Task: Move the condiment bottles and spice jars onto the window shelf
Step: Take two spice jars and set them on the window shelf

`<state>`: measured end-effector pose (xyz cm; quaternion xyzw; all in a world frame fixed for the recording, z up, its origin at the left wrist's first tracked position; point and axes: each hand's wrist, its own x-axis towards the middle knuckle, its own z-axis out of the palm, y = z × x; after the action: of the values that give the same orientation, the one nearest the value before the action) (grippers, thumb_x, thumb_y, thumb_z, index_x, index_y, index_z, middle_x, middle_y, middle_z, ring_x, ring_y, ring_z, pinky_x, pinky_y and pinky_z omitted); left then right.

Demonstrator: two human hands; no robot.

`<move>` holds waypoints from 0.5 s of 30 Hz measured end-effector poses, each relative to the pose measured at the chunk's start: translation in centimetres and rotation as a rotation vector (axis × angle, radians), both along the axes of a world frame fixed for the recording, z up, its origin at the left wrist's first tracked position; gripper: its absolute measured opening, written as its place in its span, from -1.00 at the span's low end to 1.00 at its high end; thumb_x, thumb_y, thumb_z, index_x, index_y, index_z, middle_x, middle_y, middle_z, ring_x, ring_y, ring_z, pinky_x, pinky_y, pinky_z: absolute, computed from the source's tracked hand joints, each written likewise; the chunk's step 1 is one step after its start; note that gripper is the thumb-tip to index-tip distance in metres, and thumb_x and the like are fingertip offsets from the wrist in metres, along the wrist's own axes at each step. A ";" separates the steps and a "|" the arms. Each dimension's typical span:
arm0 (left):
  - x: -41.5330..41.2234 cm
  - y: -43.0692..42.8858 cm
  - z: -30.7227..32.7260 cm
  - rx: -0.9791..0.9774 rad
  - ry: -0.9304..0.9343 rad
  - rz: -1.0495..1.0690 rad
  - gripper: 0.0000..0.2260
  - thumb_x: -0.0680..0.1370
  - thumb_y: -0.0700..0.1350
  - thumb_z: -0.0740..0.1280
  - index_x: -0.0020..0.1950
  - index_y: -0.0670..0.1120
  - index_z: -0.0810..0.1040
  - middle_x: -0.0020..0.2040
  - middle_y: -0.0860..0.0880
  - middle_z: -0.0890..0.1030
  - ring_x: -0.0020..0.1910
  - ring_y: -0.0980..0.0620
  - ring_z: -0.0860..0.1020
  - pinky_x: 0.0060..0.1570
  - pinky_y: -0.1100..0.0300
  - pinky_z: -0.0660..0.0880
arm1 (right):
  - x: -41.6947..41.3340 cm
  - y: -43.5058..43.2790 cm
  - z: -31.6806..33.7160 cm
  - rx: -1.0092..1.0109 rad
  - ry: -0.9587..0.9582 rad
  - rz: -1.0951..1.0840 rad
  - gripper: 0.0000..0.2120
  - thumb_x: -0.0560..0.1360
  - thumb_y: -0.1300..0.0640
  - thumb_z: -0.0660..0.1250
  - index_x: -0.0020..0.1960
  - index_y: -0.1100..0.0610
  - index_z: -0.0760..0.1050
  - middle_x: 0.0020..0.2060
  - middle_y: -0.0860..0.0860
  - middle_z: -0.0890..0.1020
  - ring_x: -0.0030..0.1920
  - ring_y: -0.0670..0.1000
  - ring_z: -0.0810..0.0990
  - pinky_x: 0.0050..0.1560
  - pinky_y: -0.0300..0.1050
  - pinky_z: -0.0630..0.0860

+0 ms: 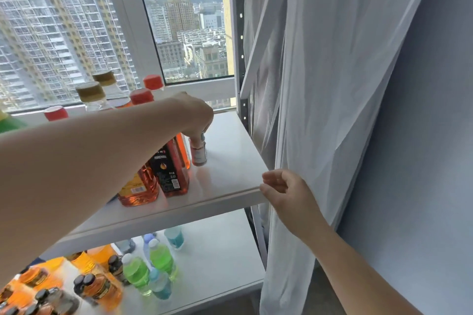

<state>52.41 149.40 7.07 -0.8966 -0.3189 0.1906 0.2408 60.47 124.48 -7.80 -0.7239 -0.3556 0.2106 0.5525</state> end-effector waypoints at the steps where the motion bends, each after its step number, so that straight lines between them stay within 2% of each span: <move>1: 0.3 0.0 -0.3 0.007 0.021 -0.013 -0.63 0.40 0.25 0.52 0.06 0.05 0.65 -0.08 0.07 0.65 -0.10 0.00 0.60 -0.10 0.09 0.51 | 0.1 -0.3 0.0 -0.001 -0.003 0.000 -0.80 0.56 0.11 0.42 0.18 0.01 0.60 0.04 -0.15 0.68 0.08 -0.19 0.64 0.17 -0.22 0.55; 4: 0.4 0.4 -1.3 -0.004 0.036 0.016 -0.61 0.41 0.24 0.53 0.06 0.00 0.67 -0.07 0.03 0.67 -0.14 -0.02 0.62 -0.05 0.07 0.58 | 0.4 -0.9 0.0 0.007 -0.004 -0.001 -0.81 0.57 0.10 0.42 0.18 0.02 0.60 0.03 -0.15 0.68 0.06 -0.21 0.64 0.15 -0.24 0.57; 7: 0.5 0.5 -1.8 -0.004 0.037 0.046 -0.63 0.43 0.21 0.53 0.04 -0.05 0.66 -0.12 0.01 0.64 -0.07 -0.05 0.66 -0.02 0.06 0.61 | 0.6 -1.3 0.1 0.004 -0.012 0.004 -0.82 0.58 0.10 0.41 0.17 0.01 0.60 0.02 -0.16 0.68 0.02 -0.26 0.63 0.08 -0.33 0.55; 15: 1.0 1.3 -2.4 0.006 0.007 0.074 -0.72 0.47 0.11 0.53 -0.03 -0.08 0.64 -0.25 0.02 0.54 -0.27 -0.01 0.54 -0.29 0.14 0.51 | 0.5 -1.2 0.0 -0.006 -0.006 0.028 -0.85 0.58 0.08 0.40 0.15 -0.03 0.59 0.01 -0.19 0.67 0.03 -0.26 0.63 0.11 -0.33 0.55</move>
<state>53.45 150.69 4.69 -0.8828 -0.3517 0.2017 0.2373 61.02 123.32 -7.81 -0.7213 -0.3665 0.2171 0.5462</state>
